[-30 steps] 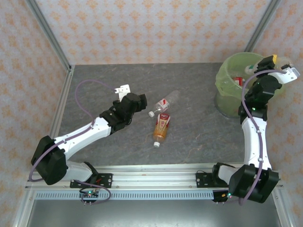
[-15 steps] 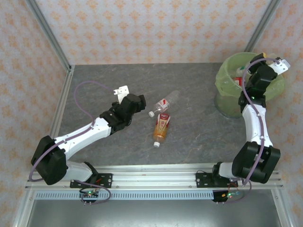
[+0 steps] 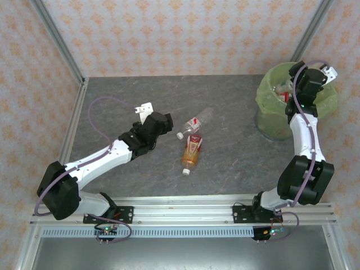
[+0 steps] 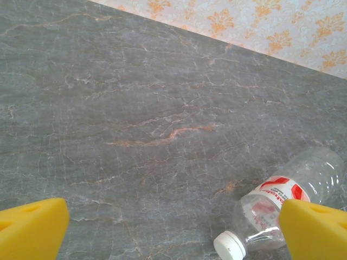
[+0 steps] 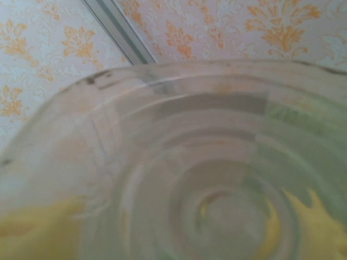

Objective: Put the plastic bottles in the bin

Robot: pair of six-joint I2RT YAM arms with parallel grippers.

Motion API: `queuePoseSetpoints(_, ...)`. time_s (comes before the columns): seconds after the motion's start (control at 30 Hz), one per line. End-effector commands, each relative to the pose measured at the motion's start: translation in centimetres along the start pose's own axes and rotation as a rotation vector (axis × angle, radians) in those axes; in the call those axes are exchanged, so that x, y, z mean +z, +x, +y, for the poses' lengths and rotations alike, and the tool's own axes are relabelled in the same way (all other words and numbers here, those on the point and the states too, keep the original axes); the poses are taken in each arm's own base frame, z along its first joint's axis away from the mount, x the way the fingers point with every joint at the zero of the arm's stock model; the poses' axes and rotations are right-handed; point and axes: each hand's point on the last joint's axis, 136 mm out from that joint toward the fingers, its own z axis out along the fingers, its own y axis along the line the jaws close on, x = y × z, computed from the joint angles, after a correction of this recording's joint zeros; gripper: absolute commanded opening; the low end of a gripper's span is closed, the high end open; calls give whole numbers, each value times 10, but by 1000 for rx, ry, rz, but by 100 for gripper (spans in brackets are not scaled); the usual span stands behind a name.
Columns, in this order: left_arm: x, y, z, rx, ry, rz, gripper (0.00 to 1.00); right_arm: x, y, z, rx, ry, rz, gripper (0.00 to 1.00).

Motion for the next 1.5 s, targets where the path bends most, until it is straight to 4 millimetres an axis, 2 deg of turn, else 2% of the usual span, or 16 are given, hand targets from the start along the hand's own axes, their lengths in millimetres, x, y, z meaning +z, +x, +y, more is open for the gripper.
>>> queuePoseSetpoints(0.0, 4, 1, 9, -9, -50, -1, 100, -9, -3, 1, 3, 6, 30, 88)
queuePoseSetpoints(0.17, 5, 3, 9, -1, -54, 6, 100, -20, -8, -2, -1, 23, 22, 94)
queuePoseSetpoints(0.2, 5, 2, 9, 0, -57, 6, 100, -22, -8, -3, -1, 29, 26, 99)
queuePoseSetpoints(0.47, 7, 5, 9, 14, -59, 18, 100, -44, -13, -13, -68, 133, 112, 99)
queuePoseSetpoints(0.7, 11, 13, 3, 46, -28, 44, 100, -64, -20, 2, -80, 62, 146, 99)
queuePoseSetpoints(0.8, 13, 16, -10, 73, 31, 66, 100, -72, -23, 10, -66, 23, 146, 99)
queuePoseSetpoints(0.9, 15, 24, -25, 109, 107, 102, 100, -79, -20, 27, -48, -69, 167, 99)
queuePoseSetpoints(1.07, 14, 34, -47, 159, 214, 164, 100, -93, -5, 59, -56, -204, 214, 99)
queuePoseSetpoints(1.23, 16, 40, -47, 167, 210, 198, 100, -110, 19, 90, -110, -310, 282, 99)
queuePoseSetpoints(1.33, 13, 44, -51, 175, 231, 224, 100, -118, 35, 98, -130, -325, 316, 99)
queuePoseSetpoints(1.47, 9, 54, -45, 204, 175, 270, 100, -130, 58, 109, -150, -365, 370, 99)
